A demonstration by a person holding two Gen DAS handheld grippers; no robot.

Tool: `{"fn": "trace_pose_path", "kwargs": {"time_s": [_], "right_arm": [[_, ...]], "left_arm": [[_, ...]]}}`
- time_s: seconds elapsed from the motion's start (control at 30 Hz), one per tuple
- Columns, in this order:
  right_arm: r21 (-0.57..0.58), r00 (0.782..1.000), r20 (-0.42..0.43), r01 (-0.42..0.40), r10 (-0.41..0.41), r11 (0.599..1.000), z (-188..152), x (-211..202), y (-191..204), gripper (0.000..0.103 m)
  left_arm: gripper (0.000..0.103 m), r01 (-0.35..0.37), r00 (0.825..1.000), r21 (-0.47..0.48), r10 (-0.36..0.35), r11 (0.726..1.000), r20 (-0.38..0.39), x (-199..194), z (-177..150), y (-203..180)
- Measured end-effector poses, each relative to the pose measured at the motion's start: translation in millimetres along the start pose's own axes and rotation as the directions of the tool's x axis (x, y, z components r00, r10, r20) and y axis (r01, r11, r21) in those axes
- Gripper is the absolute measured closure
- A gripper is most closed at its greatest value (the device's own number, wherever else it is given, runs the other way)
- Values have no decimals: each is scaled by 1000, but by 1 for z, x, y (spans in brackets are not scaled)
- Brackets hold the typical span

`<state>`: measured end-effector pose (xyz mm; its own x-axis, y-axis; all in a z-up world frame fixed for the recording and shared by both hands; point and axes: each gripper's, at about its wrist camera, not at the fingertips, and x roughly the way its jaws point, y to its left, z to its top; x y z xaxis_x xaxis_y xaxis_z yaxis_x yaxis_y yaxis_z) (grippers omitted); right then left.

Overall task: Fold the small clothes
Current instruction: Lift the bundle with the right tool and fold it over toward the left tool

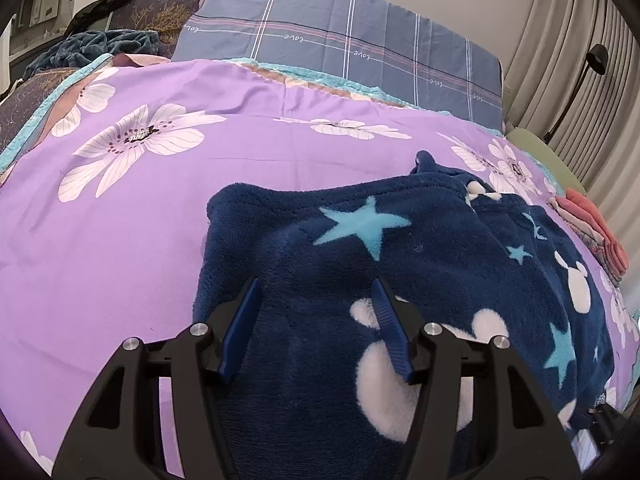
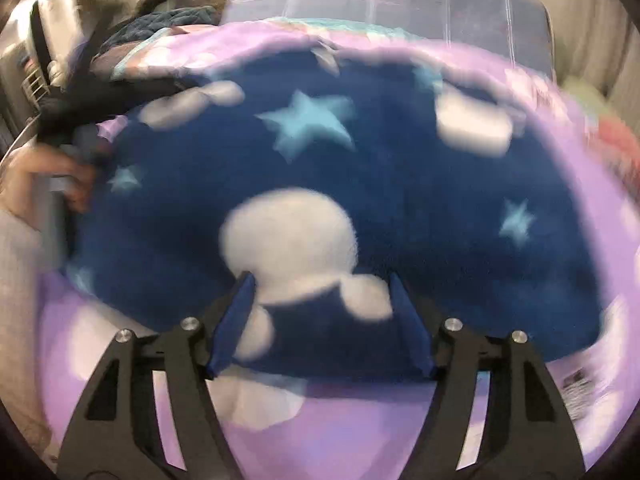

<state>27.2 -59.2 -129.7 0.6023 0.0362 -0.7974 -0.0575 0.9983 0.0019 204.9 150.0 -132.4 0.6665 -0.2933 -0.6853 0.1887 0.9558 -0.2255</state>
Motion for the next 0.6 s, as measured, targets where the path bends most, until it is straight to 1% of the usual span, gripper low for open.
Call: {"fn": "trace_pose_path", "kwargs": {"time_s": [0.03,0.07,0.13,0.17,0.23,0.27,0.3,0.33,0.37,0.4,0.43,0.5,0.53,0.57,0.6], "right_arm": [[-28,999,26,26,-26,999,-2,-2,6,32],[-23,999,23,35,-35,999,-1,-5,8,31],[-9,1000,3,17,-17,1000,3,-9,6,32],[-10,1000,2,8,-8,1000,5,-15,4,33],[2,1000,24,7,-7,1000,9,-33,0,33],[-22,996,91,5,-3,1000,11,-51,3,33],[-75,990,143,5,6,997,12,-63,11,32],[-126,985,169,2,19,992,12,-69,18,31],[-233,981,186,-13,58,972,9,-73,36,31],[-305,979,182,-30,89,952,5,-74,50,31],[-390,977,165,-60,134,919,-2,-72,72,31],[-499,972,138,-99,191,861,-14,-67,103,32],[-540,970,132,-103,204,836,-19,-66,116,32],[-591,967,137,-92,213,801,-25,-65,133,32],[-629,966,152,-69,210,775,-30,-64,147,32]], "left_arm": [[44,0,1000,1,0,1000,0,0,0,0],[44,8,1000,-5,-8,1000,3,-1,0,2],[44,43,999,-40,-42,998,29,-8,0,9],[44,70,996,-78,-65,994,63,-20,1,17],[44,101,987,-123,-83,987,138,-50,3,33],[42,111,977,-132,-84,985,197,-73,4,43],[40,111,969,-142,-76,984,235,-87,4,51],[40,102,965,-165,-57,981,256,-102,2,65],[40,100,968,-178,-54,979,247,-106,-1,73],[40,97,972,-188,-53,977,228,-108,-5,80],[40,80,980,-205,-40,975,194,-107,-13,90],[42,50,991,-214,-21,976,134,-102,-27,99],[45,46,993,-219,-21,975,114,-101,-38,105],[53,57,994,-228,-33,972,108,-101,-44,108],[59,84,993,-246,-61,966,99,-100,-51,113]]}}
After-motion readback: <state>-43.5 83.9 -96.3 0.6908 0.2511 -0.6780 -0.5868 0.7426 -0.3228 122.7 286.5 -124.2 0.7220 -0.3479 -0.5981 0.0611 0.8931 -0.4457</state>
